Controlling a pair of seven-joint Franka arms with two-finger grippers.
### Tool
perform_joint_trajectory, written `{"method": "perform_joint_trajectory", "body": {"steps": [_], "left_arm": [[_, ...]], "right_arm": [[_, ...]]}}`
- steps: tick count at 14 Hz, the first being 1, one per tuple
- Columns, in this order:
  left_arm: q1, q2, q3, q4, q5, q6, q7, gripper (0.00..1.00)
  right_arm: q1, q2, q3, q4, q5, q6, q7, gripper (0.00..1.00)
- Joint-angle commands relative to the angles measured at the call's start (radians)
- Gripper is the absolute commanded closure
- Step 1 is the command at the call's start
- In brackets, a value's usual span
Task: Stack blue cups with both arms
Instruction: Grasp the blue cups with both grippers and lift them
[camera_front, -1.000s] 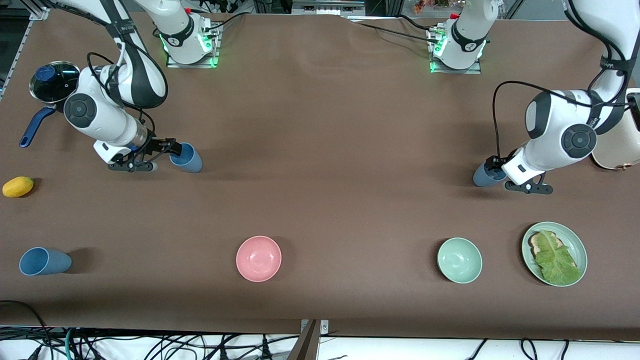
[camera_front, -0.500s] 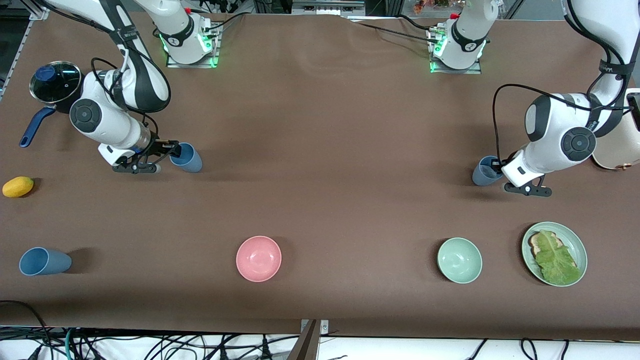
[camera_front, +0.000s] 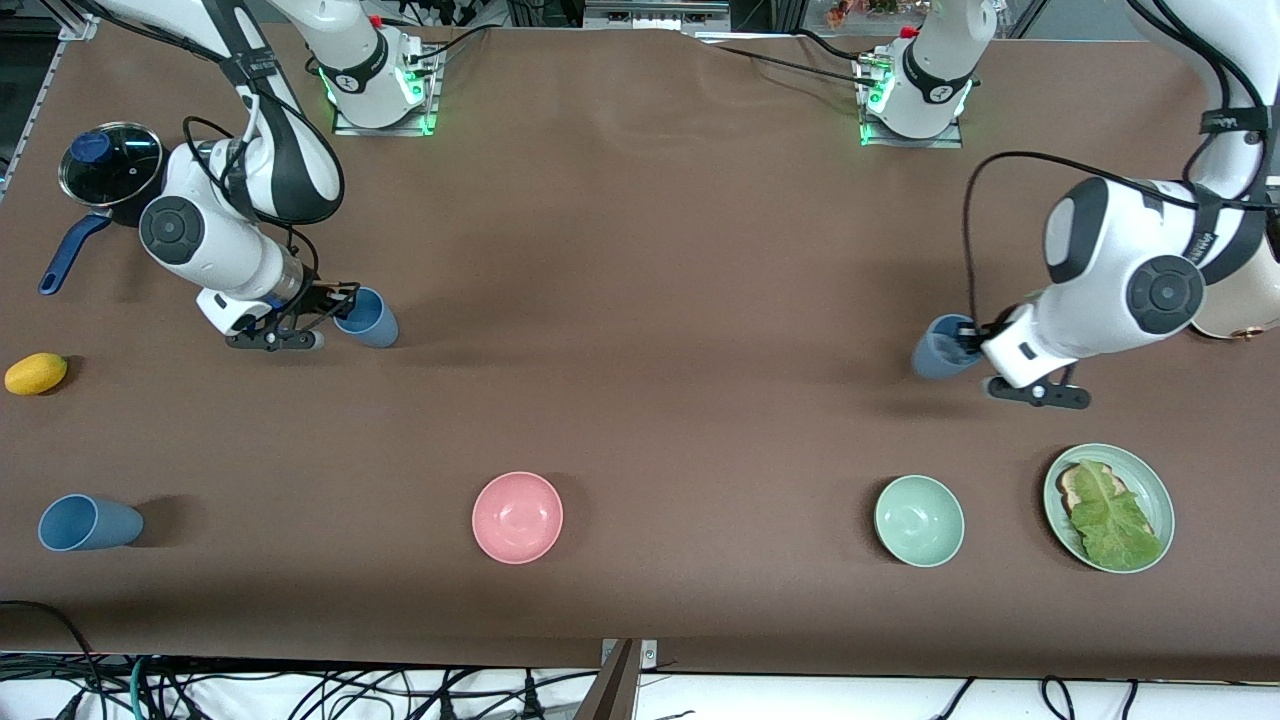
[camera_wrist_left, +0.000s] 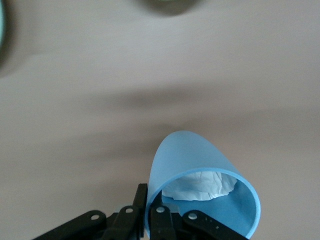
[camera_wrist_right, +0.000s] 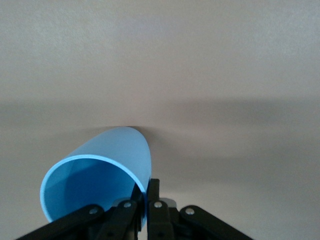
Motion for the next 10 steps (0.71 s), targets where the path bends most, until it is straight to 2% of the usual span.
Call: {"method": "perform_joint_trajectory", "body": {"steps": [1, 5, 7, 10], "left_arm": [[-0.07, 0.026, -0.05, 0.028, -0.084, -0.014, -0.179, 1.0], [-0.263, 0.175, -0.048, 0.19, -0.127, 0.006, -0.455, 1.0], [-0.329, 0.221, -0.047, 0.197, -0.115, 0.065, -0.544, 1.0], [-0.392, 0.284, -0.039, 0.2, -0.115, 0.139, -0.546, 1.0]], "right_arm": [[0.001, 0.022, -0.001, 0.078, -0.015, -0.062, 0.005, 1.0], [0.002, 0.084, -0.001, 0.279, -0.014, -0.268, 0.013, 1.0], [0.004, 0.104, -0.001, 0.342, -0.01, -0.32, 0.014, 1.0], [0.044, 0.133, -0.001, 0.429, 0.0, -0.377, 0.029, 1.0]]}}
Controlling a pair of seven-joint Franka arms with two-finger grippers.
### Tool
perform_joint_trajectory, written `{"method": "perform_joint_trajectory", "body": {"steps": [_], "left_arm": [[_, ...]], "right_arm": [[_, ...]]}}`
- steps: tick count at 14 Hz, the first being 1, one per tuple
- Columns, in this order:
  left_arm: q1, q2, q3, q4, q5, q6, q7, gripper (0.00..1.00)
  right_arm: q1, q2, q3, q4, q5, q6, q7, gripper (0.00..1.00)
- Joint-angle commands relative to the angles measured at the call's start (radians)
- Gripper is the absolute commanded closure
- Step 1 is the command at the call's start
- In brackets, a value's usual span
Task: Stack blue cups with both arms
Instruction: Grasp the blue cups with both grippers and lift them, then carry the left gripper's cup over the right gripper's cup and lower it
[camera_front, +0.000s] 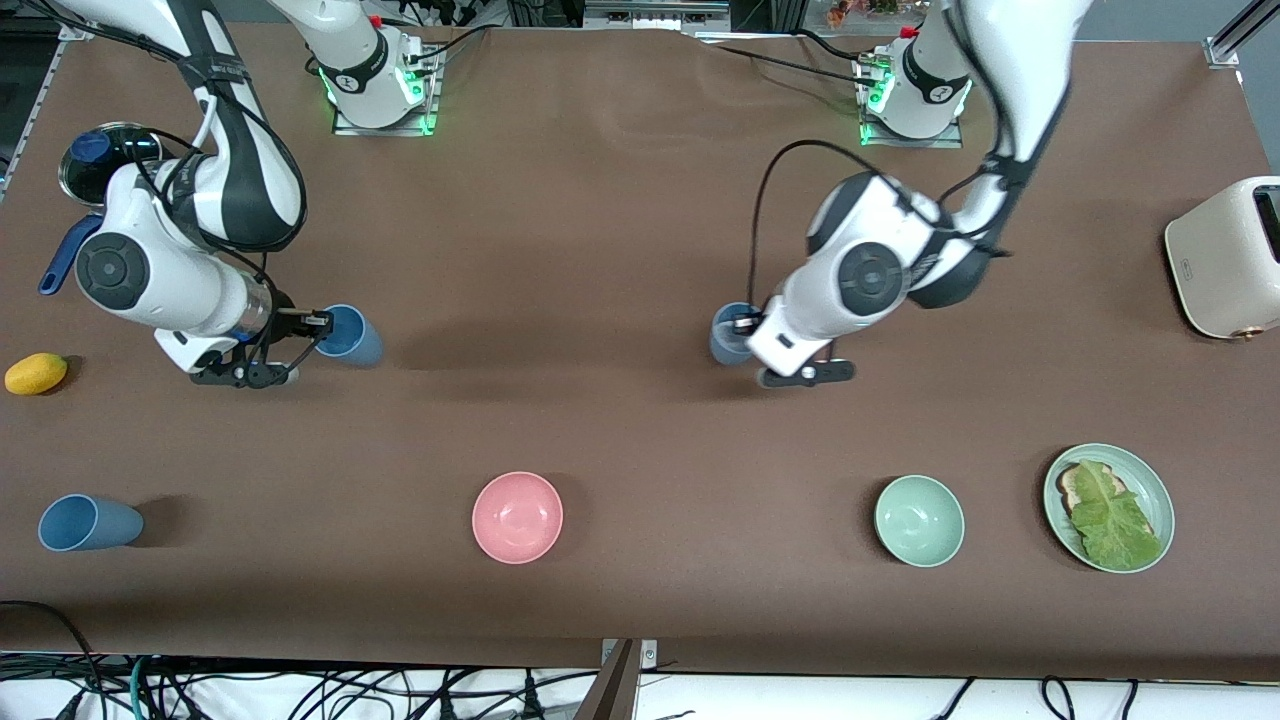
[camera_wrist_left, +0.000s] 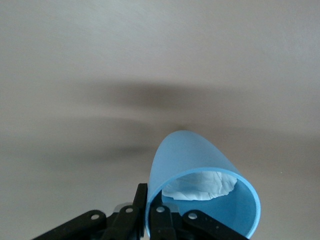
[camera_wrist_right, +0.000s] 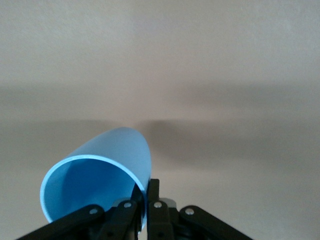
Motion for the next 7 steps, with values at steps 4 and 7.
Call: {"method": "perform_joint_trajectory", "body": {"steps": [4, 7], "left_arm": [[-0.014, 0.043, 0.019, 0.045, -0.008, 0.009, -0.005, 0.01], [0.003, -0.015, 0.02, 0.051, -0.008, -0.04, -0.003, 0.0]], "right_arm": [[0.139, 0.075, -0.001, 0.186, 0.002, -0.121, 0.191, 1.0], [0.228, 0.096, -0.001, 0.242, 0.032, -0.133, 0.338, 1.0]]}}
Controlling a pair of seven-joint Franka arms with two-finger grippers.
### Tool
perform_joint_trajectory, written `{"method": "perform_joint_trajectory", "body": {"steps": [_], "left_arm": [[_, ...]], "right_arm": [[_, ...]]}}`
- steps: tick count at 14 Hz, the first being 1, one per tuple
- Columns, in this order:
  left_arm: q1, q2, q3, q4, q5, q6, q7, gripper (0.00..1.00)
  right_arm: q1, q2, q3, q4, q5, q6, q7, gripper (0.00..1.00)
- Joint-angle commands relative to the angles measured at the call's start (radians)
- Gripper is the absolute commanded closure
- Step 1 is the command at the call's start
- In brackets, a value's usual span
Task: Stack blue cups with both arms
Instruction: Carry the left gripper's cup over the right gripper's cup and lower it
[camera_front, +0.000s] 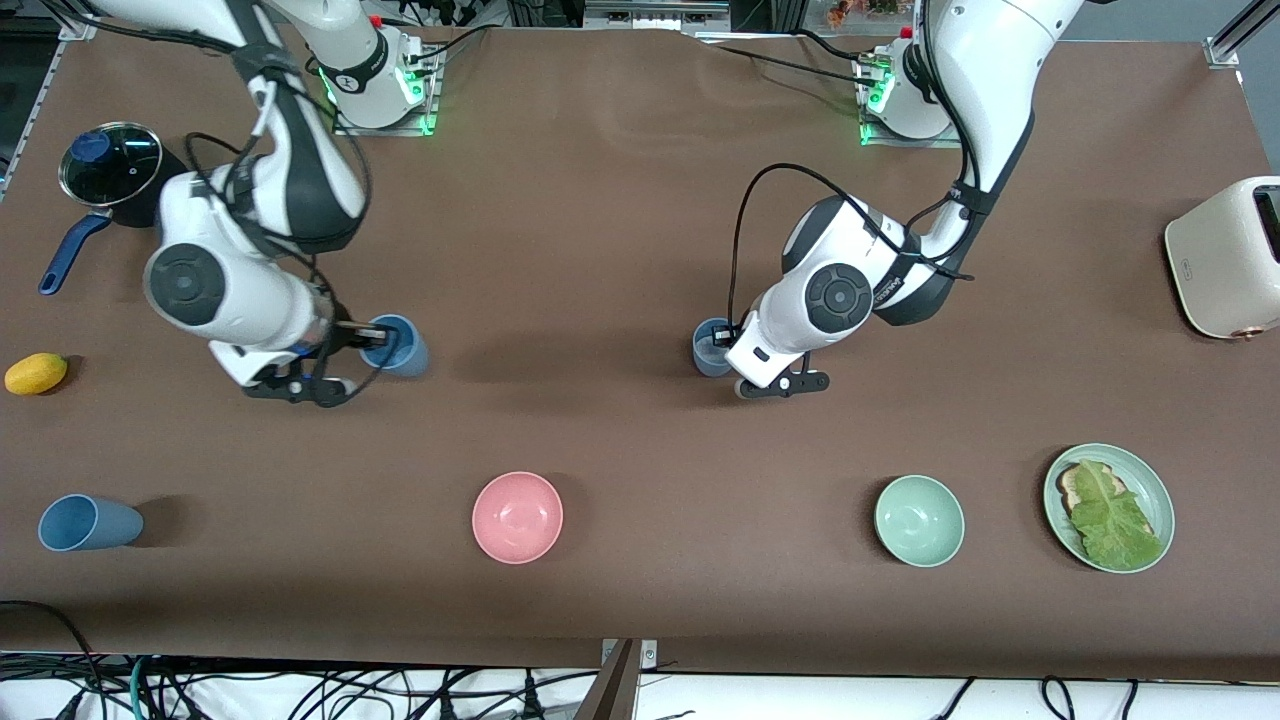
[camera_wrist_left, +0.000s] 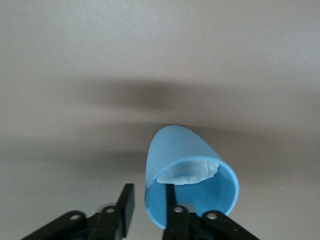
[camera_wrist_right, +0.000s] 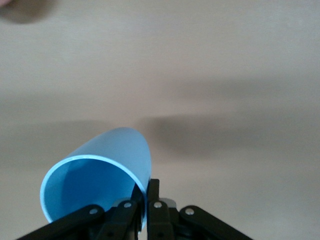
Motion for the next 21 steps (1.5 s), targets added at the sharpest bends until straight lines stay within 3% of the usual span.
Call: {"method": "perform_joint_trajectory", "body": {"steps": [1, 4, 7, 12, 14, 17, 19, 21], "left_arm": [[0.023, -0.084, 0.005, 0.016, -0.008, -0.099, 0.007, 0.0], [0.105, -0.158, 0.005, 0.086, -0.002, -0.298, 0.061, 0.0], [0.162, -0.192, 0.005, 0.209, 0.079, -0.499, 0.153, 0.0], [0.257, -0.282, 0.009, 0.257, 0.108, -0.616, 0.278, 0.0], [0.251, -0.354, 0.084, 0.22, 0.093, -0.61, 0.37, 0.0], [0.251, -0.495, 0.19, 0.067, 0.091, -0.534, 0.49, 0.0], [0.255, -0.618, 0.212, -0.092, 0.093, -0.413, 0.497, 0.0], [0.254, -0.669, 0.215, -0.144, 0.094, -0.393, 0.494, 0.0]], "right_arm": [[0.081, 0.042, -0.005, 0.092, 0.042, -0.037, 0.132, 1.0], [0.196, 0.115, -0.005, 0.208, 0.083, -0.037, 0.332, 1.0], [0.314, 0.21, -0.005, 0.361, 0.104, -0.037, 0.539, 1.0], [0.446, 0.341, -0.005, 0.599, 0.125, -0.031, 0.739, 1.0], [0.488, 0.377, -0.005, 0.638, 0.125, 0.014, 0.773, 1.0], [0.509, 0.427, 0.021, 0.689, 0.125, 0.074, 0.865, 1.0], [0.511, 0.434, 0.026, 0.689, 0.125, 0.09, 0.867, 1.0], [0.52, 0.451, 0.027, 0.69, 0.126, 0.13, 0.871, 1.0]]}}
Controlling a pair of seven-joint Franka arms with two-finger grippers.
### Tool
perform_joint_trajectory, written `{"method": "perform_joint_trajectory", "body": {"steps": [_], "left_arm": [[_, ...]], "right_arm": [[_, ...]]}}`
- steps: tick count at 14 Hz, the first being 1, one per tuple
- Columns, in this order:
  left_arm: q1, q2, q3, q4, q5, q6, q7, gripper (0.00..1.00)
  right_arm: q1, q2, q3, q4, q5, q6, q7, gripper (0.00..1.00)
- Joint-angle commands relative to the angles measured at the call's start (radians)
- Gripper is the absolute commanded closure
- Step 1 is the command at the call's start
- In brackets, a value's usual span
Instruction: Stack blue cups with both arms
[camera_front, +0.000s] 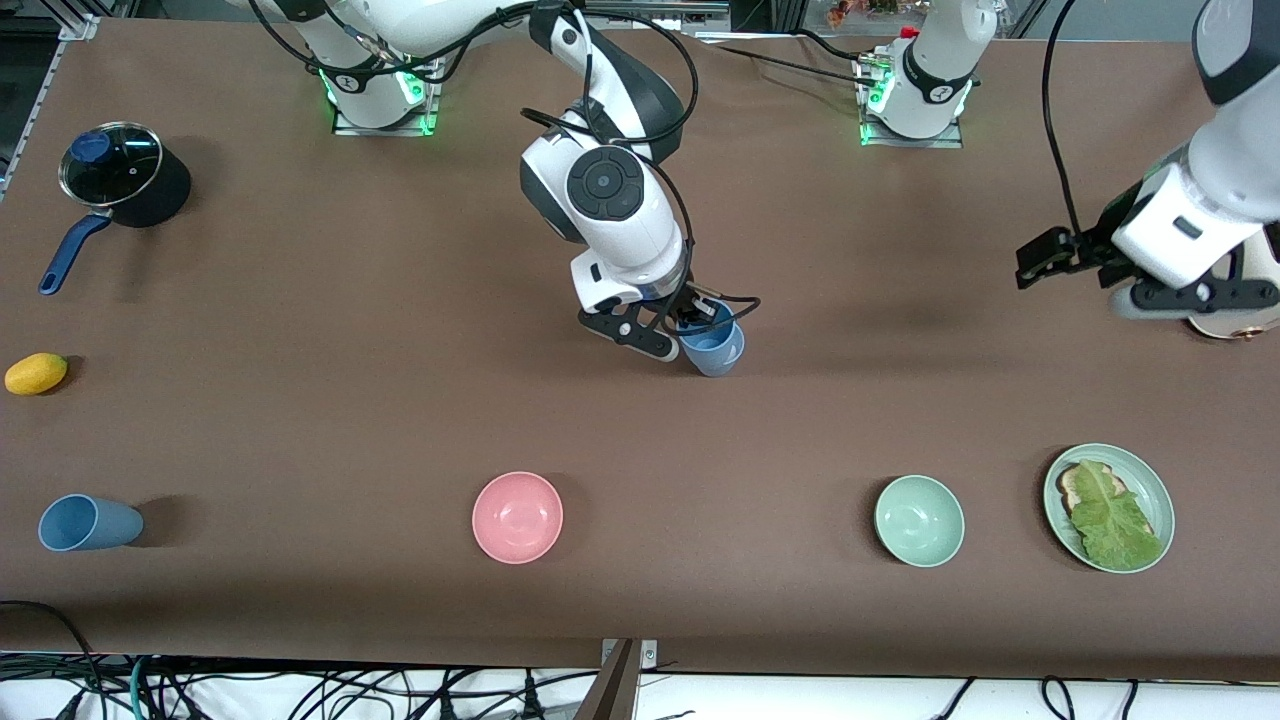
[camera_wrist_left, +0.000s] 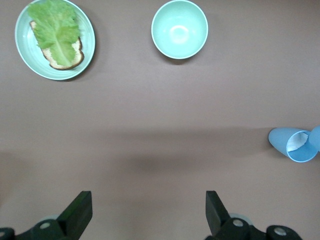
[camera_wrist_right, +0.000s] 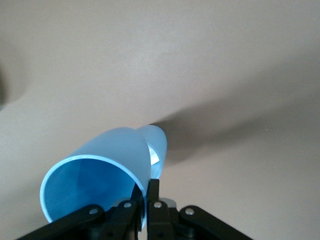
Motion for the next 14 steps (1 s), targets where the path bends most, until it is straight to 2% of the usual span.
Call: {"method": "perform_joint_trajectory", "body": {"steps": [1, 4, 14], "left_arm": [[-0.004, -0.105, -0.012, -0.123, 0.004, 0.042, 0.008, 0.0], [0.001, -0.056, -0.012, -0.051, 0.002, -0.036, 0.009, 0.0], [0.006, -0.052, -0.012, -0.047, 0.002, -0.051, 0.012, 0.0]], "right_arm": [[0.008, 0.038, 0.023, 0.047, 0.009, 0.022, 0.036, 1.0], [0.008, 0.047, 0.028, 0.046, 0.009, 0.023, 0.044, 1.0], [0.008, 0.047, 0.044, 0.043, 0.01, -0.059, 0.038, 1.0]]}}
